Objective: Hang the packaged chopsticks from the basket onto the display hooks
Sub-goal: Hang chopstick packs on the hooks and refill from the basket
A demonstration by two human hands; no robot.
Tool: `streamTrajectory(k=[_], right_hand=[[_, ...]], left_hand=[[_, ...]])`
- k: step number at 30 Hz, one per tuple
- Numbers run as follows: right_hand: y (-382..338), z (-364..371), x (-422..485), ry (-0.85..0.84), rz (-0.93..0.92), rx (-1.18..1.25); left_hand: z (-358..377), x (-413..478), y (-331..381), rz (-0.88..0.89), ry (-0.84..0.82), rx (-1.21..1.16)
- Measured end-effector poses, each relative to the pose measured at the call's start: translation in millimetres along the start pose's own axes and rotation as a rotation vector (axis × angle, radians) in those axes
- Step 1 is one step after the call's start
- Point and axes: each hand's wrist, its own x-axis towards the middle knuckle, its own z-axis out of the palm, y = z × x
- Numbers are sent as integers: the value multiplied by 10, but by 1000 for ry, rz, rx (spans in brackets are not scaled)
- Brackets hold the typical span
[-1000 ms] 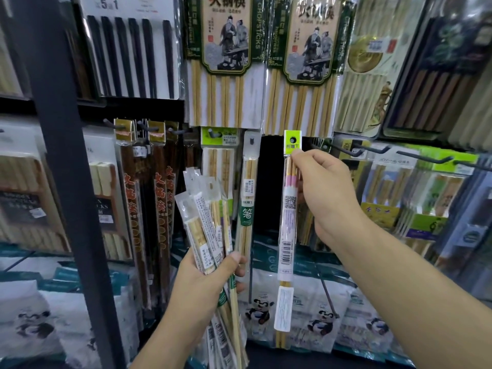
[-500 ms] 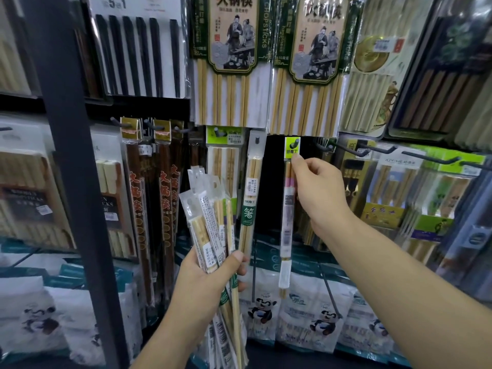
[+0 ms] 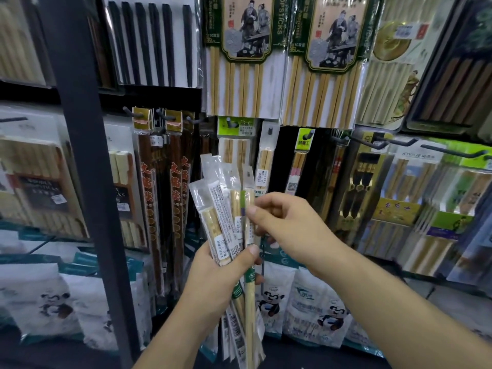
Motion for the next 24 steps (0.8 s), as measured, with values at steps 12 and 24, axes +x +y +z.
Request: streamTrajectory(k=[12,24], right_hand=[[-84,9,51,83,-111,91],[-336,-93,335,341,-134,115]], left_hand=[[-30,5,37,39,-10,28],[-171,55,-23,-26,116,26]])
